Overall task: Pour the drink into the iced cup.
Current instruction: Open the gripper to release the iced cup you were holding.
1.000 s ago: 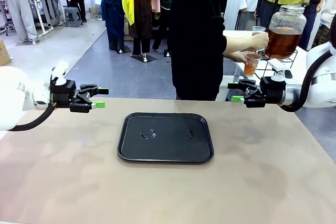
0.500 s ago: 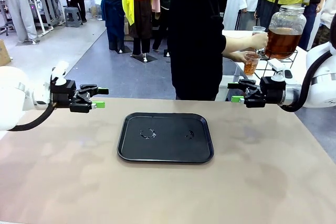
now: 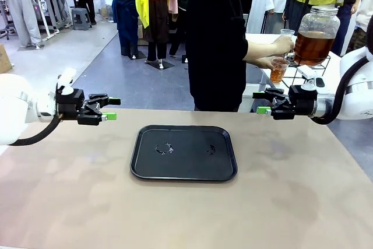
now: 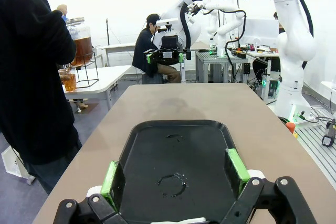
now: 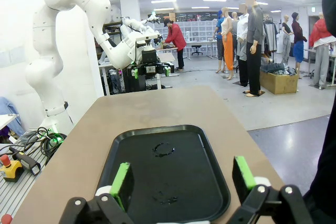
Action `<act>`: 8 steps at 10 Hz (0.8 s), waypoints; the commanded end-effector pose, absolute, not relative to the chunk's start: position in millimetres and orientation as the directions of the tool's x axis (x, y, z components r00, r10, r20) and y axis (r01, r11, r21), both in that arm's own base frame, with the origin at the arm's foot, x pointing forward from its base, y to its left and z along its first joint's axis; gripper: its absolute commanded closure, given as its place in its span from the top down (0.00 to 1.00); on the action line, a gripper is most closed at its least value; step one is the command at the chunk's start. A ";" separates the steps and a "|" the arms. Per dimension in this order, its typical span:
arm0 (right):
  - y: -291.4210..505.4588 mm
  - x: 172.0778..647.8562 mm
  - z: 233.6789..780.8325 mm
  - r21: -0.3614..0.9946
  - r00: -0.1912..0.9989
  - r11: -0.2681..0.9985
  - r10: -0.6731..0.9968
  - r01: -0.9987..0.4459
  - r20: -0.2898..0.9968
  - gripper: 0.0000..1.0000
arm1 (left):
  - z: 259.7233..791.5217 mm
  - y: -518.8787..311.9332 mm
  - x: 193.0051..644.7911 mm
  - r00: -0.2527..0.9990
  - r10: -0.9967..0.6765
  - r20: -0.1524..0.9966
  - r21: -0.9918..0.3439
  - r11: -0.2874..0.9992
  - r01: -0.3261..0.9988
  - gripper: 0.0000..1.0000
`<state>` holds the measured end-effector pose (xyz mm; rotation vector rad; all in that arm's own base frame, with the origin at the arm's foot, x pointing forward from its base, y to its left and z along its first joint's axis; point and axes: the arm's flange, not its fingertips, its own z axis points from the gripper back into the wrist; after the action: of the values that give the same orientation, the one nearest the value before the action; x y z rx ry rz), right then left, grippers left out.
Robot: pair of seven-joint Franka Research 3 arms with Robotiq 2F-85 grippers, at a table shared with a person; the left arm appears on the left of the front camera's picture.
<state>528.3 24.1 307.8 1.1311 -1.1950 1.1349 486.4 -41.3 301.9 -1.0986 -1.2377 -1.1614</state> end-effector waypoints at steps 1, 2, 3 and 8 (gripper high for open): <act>24.6 531.9 311.0 0.031 0.035 0.088 0.038 -0.996 0.999 1.00 | 303.4 -42.8 486.7 -0.015 -0.028 0.999 0.018 0.113 0.993 1.00; 24.6 531.9 311.0 0.031 0.035 0.088 0.038 -0.996 0.999 1.00 | 303.4 -42.8 486.7 -0.015 -0.028 0.999 0.018 0.113 0.993 1.00; 24.6 531.9 311.0 0.031 0.035 0.088 0.038 -0.996 0.999 1.00 | 303.4 -42.8 486.7 -0.015 -0.028 0.999 0.018 0.113 0.993 1.00; 24.6 531.9 311.0 0.031 0.035 0.088 0.038 -0.996 0.999 1.00 | 303.4 -42.8 486.7 -0.015 -0.028 0.999 0.018 0.113 0.993 1.00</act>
<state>528.3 24.1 307.8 1.1311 -1.1950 1.1349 486.4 -41.3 301.9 -1.0986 -1.2377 -1.1614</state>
